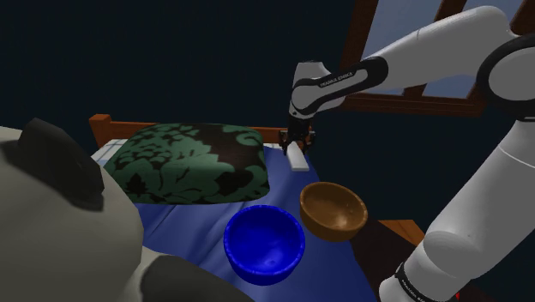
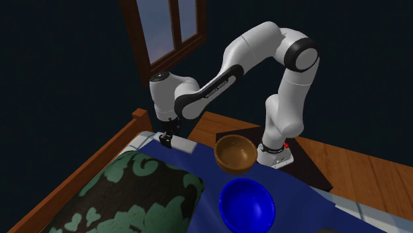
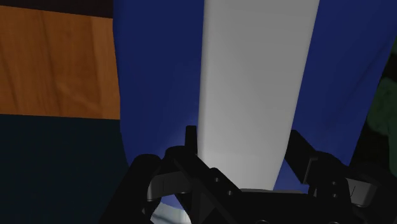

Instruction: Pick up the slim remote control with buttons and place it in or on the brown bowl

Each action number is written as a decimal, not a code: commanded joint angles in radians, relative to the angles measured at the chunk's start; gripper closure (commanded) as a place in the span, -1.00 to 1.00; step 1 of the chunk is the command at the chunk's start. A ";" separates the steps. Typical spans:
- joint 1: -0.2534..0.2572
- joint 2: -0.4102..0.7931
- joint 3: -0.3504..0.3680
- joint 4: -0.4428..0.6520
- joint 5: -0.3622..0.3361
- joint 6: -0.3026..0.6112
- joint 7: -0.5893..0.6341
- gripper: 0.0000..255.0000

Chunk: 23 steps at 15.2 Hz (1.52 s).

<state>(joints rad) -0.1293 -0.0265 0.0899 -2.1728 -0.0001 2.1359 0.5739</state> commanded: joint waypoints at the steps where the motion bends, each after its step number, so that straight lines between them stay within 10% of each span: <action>1: 0.000 -0.012 0.000 0.015 0.001 -0.028 -0.001 1.00; 18: -0.001 -0.072 -0.002 0.172 0.007 -0.244 -0.005 1.00; 23: 0.023 -0.257 0.021 -0.019 0.031 -0.236 0.030 1.00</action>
<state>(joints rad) -0.1104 -0.2490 0.1070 -2.1521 0.0254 1.8928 0.5978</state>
